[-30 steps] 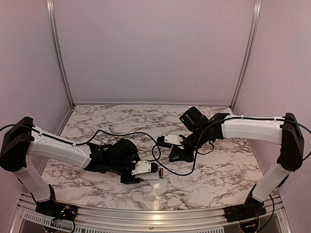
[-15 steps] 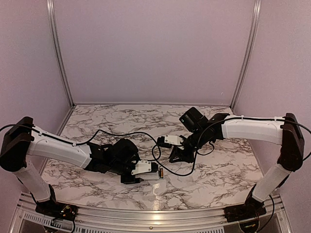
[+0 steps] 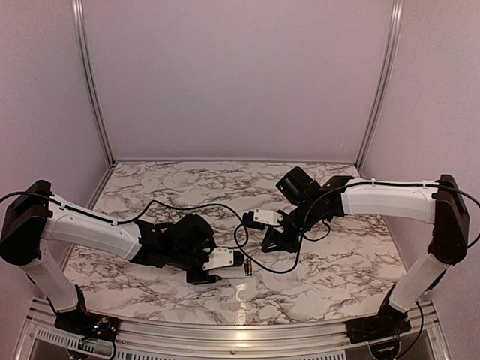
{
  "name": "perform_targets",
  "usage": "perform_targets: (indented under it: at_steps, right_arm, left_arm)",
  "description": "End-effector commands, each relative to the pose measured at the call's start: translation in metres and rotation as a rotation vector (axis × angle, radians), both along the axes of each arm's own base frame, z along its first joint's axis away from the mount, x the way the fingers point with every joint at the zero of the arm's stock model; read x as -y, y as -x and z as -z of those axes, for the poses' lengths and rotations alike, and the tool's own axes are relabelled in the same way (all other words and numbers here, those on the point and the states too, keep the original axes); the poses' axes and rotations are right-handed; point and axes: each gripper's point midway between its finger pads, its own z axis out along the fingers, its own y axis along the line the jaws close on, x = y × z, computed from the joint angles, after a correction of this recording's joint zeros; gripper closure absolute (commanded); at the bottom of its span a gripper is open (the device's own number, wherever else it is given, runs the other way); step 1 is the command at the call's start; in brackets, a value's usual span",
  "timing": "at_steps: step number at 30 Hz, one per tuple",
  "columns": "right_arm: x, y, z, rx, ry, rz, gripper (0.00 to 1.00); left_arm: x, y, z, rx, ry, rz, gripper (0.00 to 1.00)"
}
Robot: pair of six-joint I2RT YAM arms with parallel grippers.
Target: Unload the batteries from the remote control
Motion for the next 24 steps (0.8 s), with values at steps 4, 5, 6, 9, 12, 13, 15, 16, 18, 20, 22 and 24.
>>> perform_targets:
  at_steps: [4, 5, 6, 9, 12, 13, 15, 16, 18, 20, 22, 24]
  right_arm:
    - [-0.004, 0.0, 0.006, -0.003, 0.007, 0.007, 1.0]
    - [-0.005, 0.0, 0.007, -0.003, 0.008, 0.009, 1.0]
    - [-0.005, -0.001, 0.007, -0.004, 0.009, 0.01, 1.0]
    - [-0.006, -0.002, 0.009, -0.007, 0.008, 0.018, 1.0]
    - [-0.007, -0.003, 0.009, -0.008, 0.006, 0.018, 1.0]
    - [-0.007, -0.002, 0.009, -0.01, 0.006, 0.018, 1.0]
    - [-0.008, -0.002, 0.01, -0.01, 0.005, 0.015, 1.0]
    - [-0.008, -0.002, 0.01, -0.012, 0.006, 0.016, 1.0]
    - [-0.008, -0.002, 0.011, -0.015, 0.009, 0.013, 1.0]
    - [-0.007, 0.0, 0.013, -0.019, 0.013, 0.011, 1.0]
    - [-0.006, 0.002, 0.015, -0.02, 0.022, 0.005, 1.0]
    - [-0.006, 0.004, 0.018, -0.025, 0.034, 0.0, 1.0]
  left_arm:
    - [0.003, 0.0, 0.002, -0.018, -0.019, 0.005, 0.57]
    - [0.003, -0.001, 0.002, -0.018, -0.018, 0.004, 0.57]
    - [0.003, -0.001, 0.002, -0.019, -0.018, 0.005, 0.57]
    - [0.004, 0.0, 0.002, -0.019, -0.018, 0.007, 0.57]
    - [0.004, 0.0, 0.002, -0.02, -0.018, 0.006, 0.57]
    - [0.004, 0.0, 0.002, -0.02, -0.018, 0.006, 0.57]
    - [0.004, -0.001, 0.001, -0.02, -0.016, 0.006, 0.58]
    - [0.004, -0.001, 0.001, -0.019, -0.016, 0.007, 0.58]
    - [0.004, -0.001, 0.001, -0.019, -0.016, 0.007, 0.58]
    - [0.004, -0.001, 0.001, -0.018, -0.016, 0.007, 0.58]
    - [0.004, -0.001, 0.001, -0.019, -0.016, 0.005, 0.58]
    - [0.005, -0.001, 0.0, -0.019, -0.015, 0.006, 0.58]
